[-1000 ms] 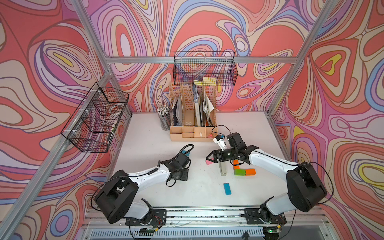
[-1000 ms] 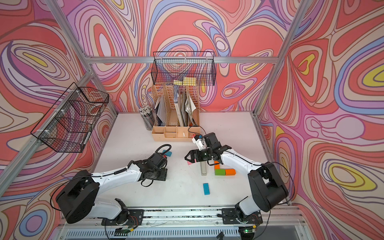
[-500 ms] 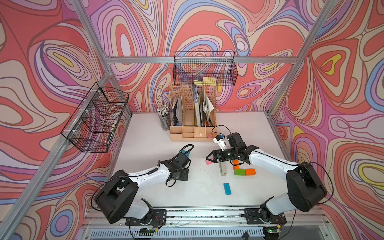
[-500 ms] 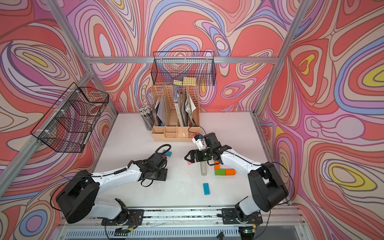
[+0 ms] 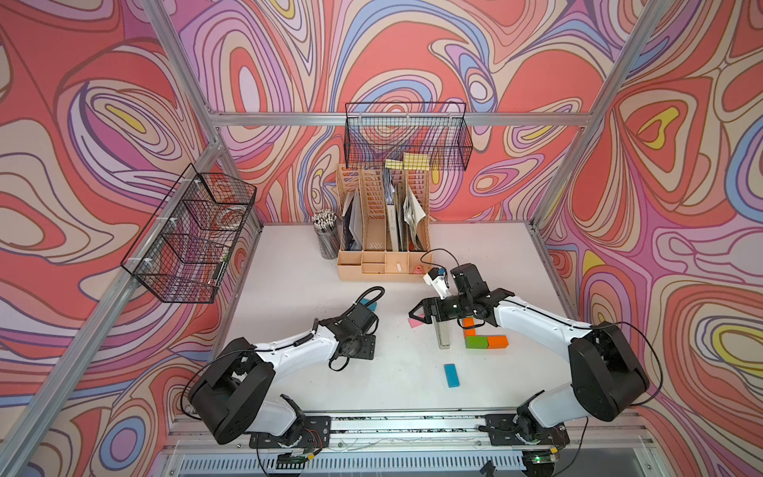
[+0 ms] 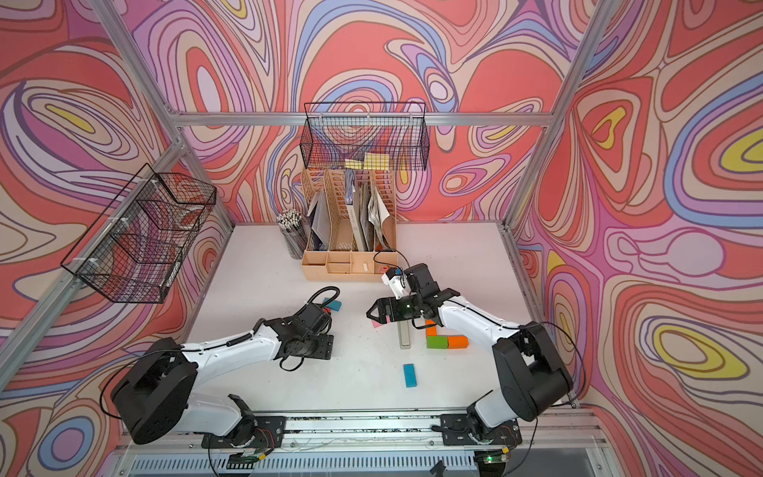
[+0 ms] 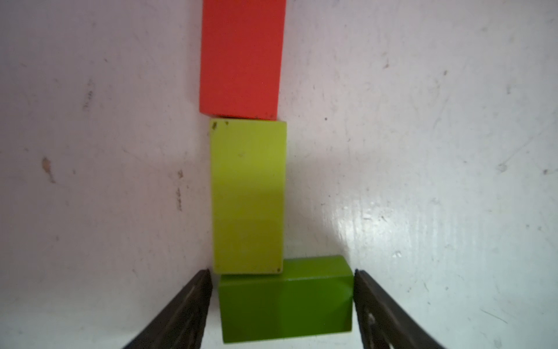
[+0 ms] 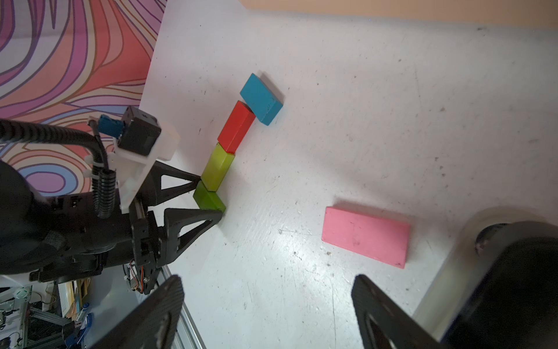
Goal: Assemble the letter c with building blocks
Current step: Assemble the building block at the center of the board.
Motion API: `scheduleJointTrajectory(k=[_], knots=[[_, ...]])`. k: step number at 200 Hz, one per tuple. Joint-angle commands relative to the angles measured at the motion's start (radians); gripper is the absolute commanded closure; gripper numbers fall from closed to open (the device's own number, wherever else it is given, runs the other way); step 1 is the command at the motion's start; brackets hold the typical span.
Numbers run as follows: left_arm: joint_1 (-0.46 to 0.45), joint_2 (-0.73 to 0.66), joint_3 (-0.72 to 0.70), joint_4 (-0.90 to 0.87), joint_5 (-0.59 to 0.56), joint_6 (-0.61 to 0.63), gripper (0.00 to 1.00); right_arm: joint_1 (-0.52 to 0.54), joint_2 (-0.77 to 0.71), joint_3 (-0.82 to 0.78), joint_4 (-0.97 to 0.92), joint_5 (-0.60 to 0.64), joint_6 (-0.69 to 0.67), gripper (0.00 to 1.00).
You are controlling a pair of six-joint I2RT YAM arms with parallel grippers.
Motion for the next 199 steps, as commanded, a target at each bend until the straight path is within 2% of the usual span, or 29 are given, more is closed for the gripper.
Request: scheduleJointTrajectory(k=[1,41,199], knots=[[0.005,-0.018,-0.006,-0.008,0.002,-0.007,0.25,0.004,0.003,-0.005,0.005,-0.003,-0.007,0.09],[0.005,0.017,0.011,-0.002,0.017,0.005,0.30,0.005,0.004,-0.005,0.003,-0.001,-0.009,0.09],[0.005,0.032,0.035,-0.018,-0.018,0.011,0.30,0.005,0.011,-0.003,0.002,-0.003,-0.007,0.09]])
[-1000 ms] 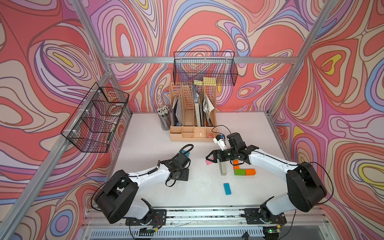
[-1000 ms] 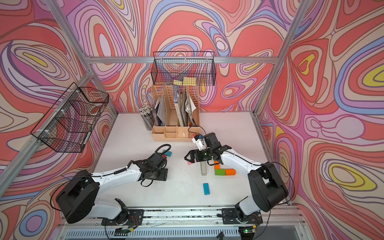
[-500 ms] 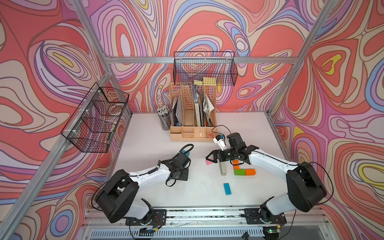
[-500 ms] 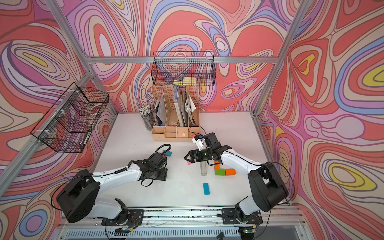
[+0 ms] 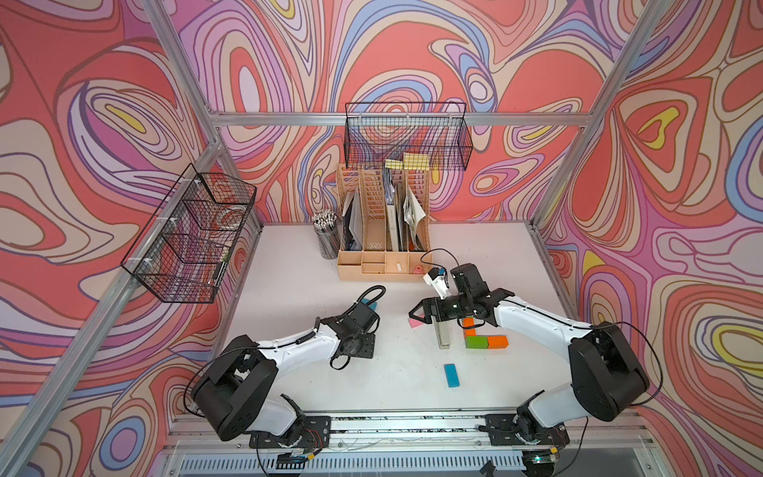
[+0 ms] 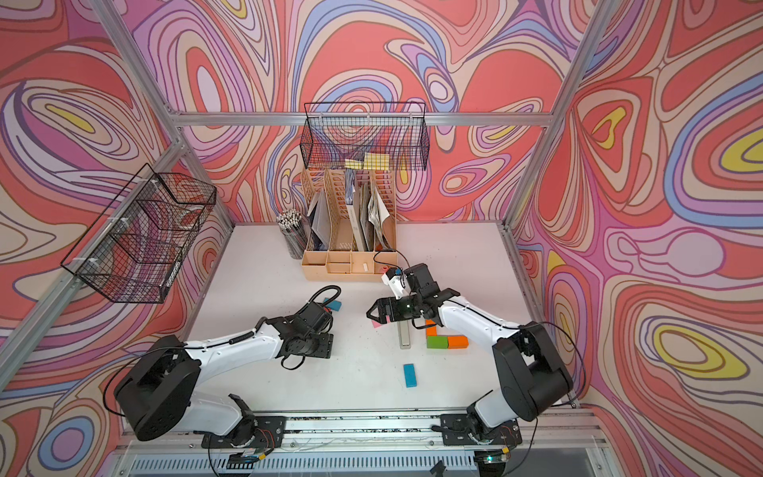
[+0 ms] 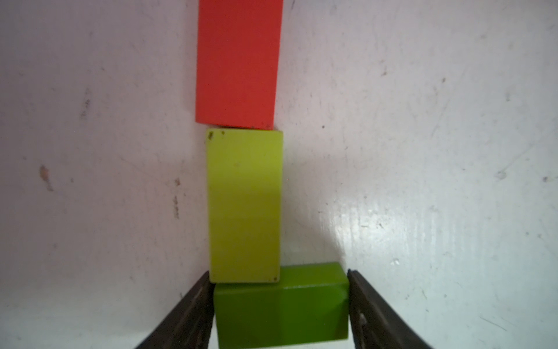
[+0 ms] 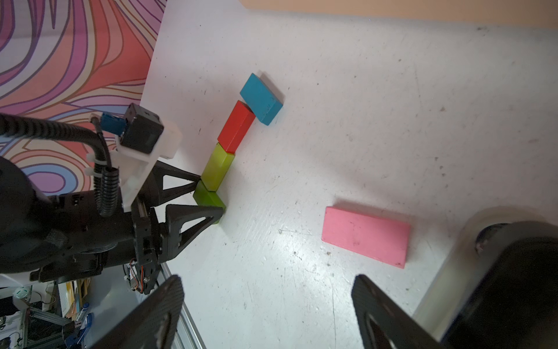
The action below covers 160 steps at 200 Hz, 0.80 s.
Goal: Assemble the letter c with building blocks
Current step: Assemble the building block at the center of the board.
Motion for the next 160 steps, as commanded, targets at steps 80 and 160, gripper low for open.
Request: scheduleJointTrajectory(k=[80,160], knots=[[0.005,0.024,0.035,-0.019,-0.018,0.019,0.31,0.004,0.015,0.000,0.003,-0.004,-0.007,0.09],[0.005,0.006,0.039,-0.031,-0.031,0.014,0.29,0.004,0.016,0.000,0.003,-0.006,-0.007,0.09]])
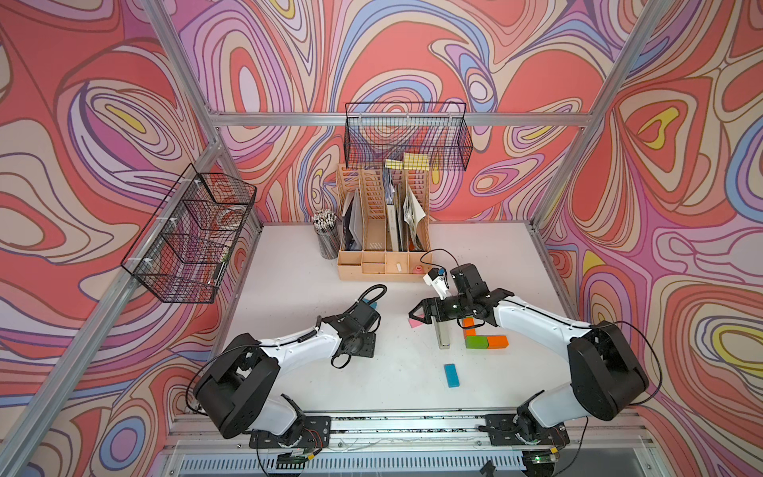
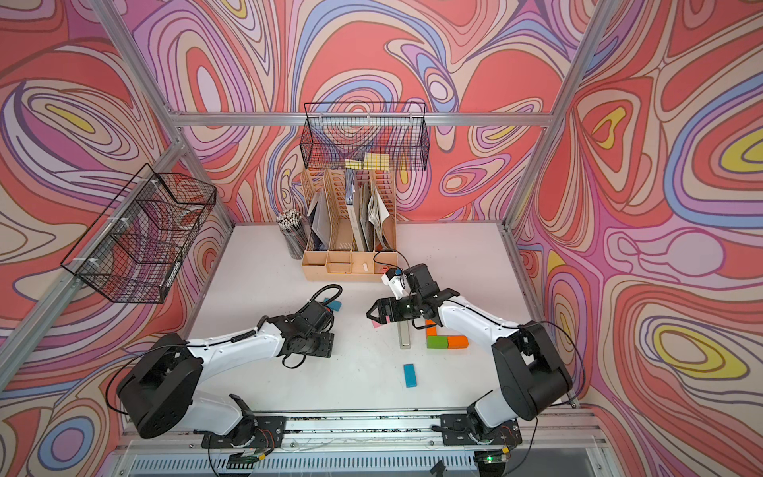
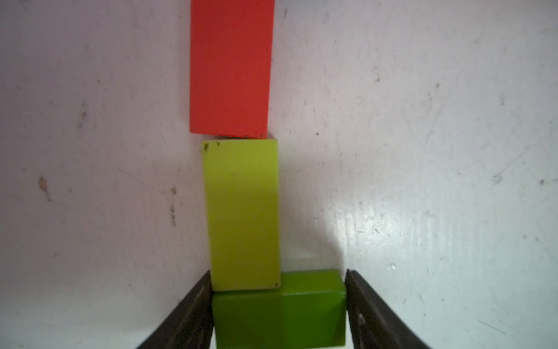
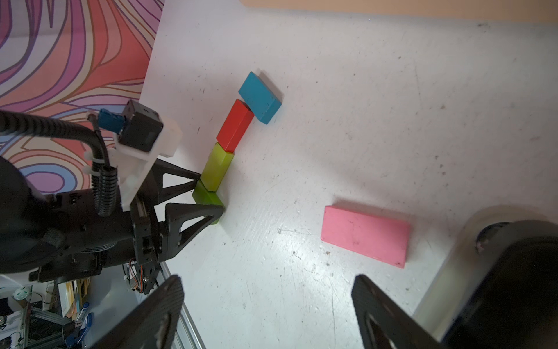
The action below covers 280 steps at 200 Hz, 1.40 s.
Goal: Assemble the letter c with building blocks
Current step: Assemble the building block at the center of the board.
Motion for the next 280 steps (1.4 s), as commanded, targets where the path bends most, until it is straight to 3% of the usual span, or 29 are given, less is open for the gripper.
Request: scheduleJointTrajectory(k=[1,44,124,280], knots=[[0.005,-0.009,0.025,-0.030,-0.029,-0.001,0.29,0.004,0.011,0.000,0.002,-0.006,-0.007,0.09],[0.005,-0.020,0.029,-0.033,-0.025,0.001,0.22,0.004,0.011,-0.003,0.006,-0.004,-0.007,0.09],[0.005,-0.114,-0.021,-0.035,0.017,-0.010,0.22,0.005,0.017,-0.002,0.007,-0.001,-0.008,0.09],[-0.004,-0.033,-0.007,-0.080,0.020,-0.003,0.23,0.005,0.022,0.001,0.008,-0.003,-0.009,0.09]])
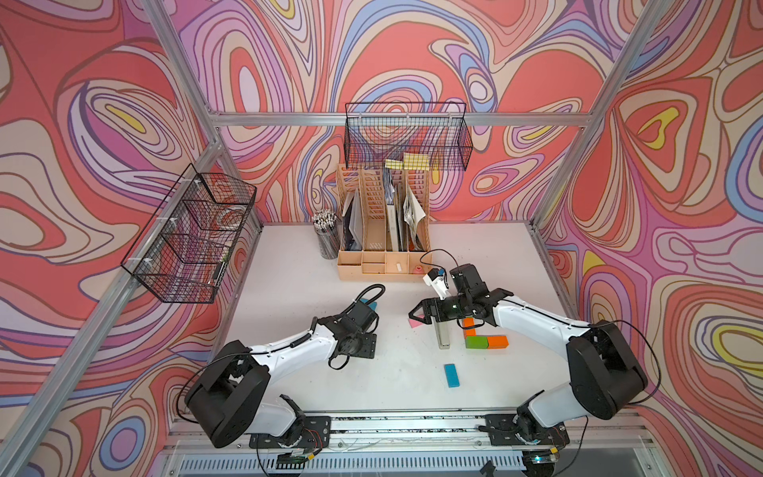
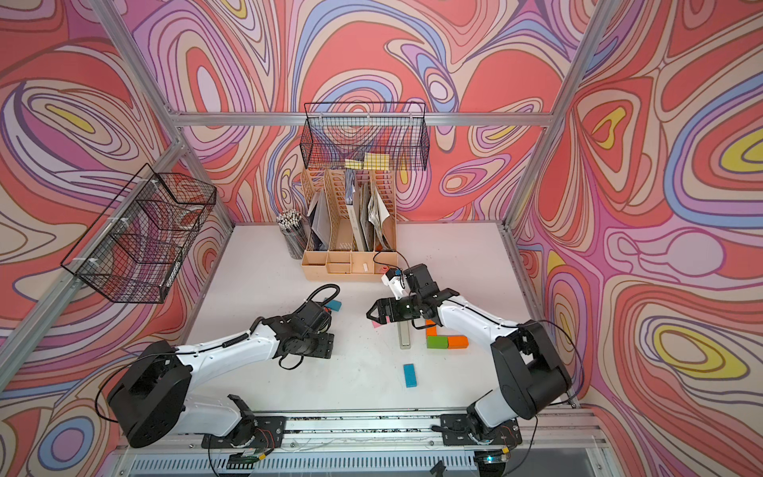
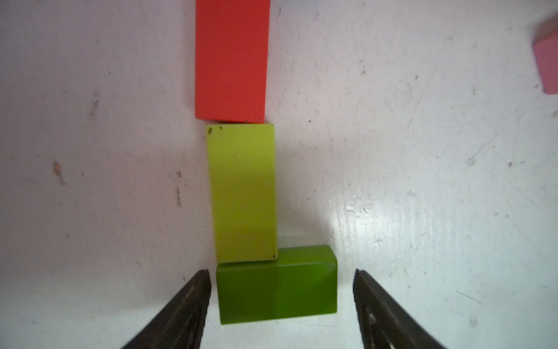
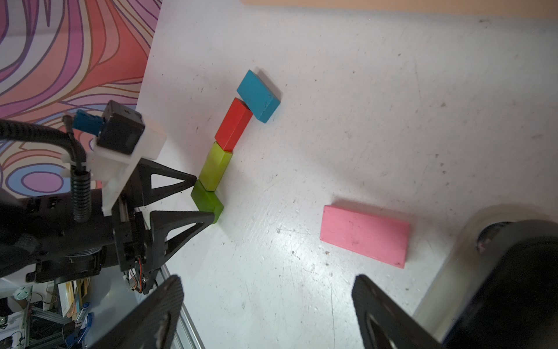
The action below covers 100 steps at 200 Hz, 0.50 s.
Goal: Assemble the letter c with building blocks
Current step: Assemble the building block at the center of the board.
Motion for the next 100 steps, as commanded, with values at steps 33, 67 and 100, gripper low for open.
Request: scheduleJointTrajectory(k=[33,67,100], knots=[[-0.004,0.033,-0.001,-0.036,0.004,-0.004,0.27,0.005,0.015,0.000,0.007,-0.003,-0.008,0.09],[-0.005,0.030,-0.001,-0.032,0.008,-0.002,0.31,0.004,0.012,0.001,0.007,-0.004,-0.010,0.09],[-0.005,0.028,-0.002,-0.023,0.006,0.002,0.33,0.004,0.013,-0.001,0.007,-0.004,-0.010,0.09]])
